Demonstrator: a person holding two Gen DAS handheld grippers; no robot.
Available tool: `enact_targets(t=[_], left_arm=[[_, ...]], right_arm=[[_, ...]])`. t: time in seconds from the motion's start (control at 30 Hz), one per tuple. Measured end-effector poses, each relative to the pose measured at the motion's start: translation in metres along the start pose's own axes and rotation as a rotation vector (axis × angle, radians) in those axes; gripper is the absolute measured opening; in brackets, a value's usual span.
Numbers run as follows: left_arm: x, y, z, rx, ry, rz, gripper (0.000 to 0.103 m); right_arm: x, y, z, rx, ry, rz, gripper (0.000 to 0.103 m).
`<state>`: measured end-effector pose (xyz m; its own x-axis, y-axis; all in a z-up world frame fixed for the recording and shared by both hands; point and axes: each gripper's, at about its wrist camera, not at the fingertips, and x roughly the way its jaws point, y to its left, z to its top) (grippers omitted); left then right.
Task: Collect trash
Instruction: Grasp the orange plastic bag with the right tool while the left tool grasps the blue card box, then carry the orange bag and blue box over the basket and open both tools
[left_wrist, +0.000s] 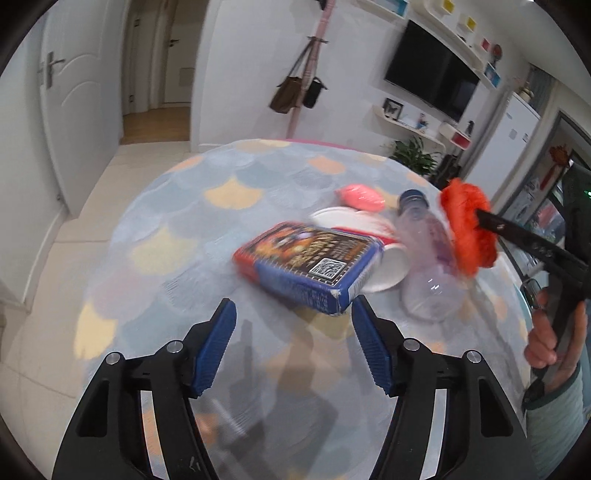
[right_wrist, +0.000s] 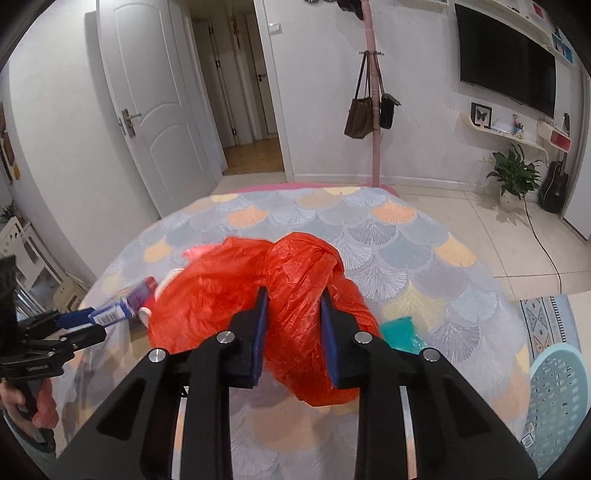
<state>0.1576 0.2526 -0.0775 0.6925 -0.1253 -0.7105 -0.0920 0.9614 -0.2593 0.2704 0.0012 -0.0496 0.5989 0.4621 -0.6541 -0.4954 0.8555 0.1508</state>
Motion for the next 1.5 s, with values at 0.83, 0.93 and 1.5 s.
enact_targets(t=[0.83,0.93,1.5], left_arm=[[0.064,-0.046,0.019,-0.064,0.109,0.233,0.083],[0.059,-0.043,0.015,-0.047,0.109,0.251,0.075],[-0.023,-0.066,0.015,-0.058,-0.107,0.125,0.064]], right_arm=[[-0.112,-0.044,-0.036,0.078,-0.227,-0.038,0.023],[-0.115,-0.053,-0.04,0.102,-0.232,-0.042,0.023],[-0.152,-0.082,-0.061,0.185,-0.304,-0.109,0.023]])
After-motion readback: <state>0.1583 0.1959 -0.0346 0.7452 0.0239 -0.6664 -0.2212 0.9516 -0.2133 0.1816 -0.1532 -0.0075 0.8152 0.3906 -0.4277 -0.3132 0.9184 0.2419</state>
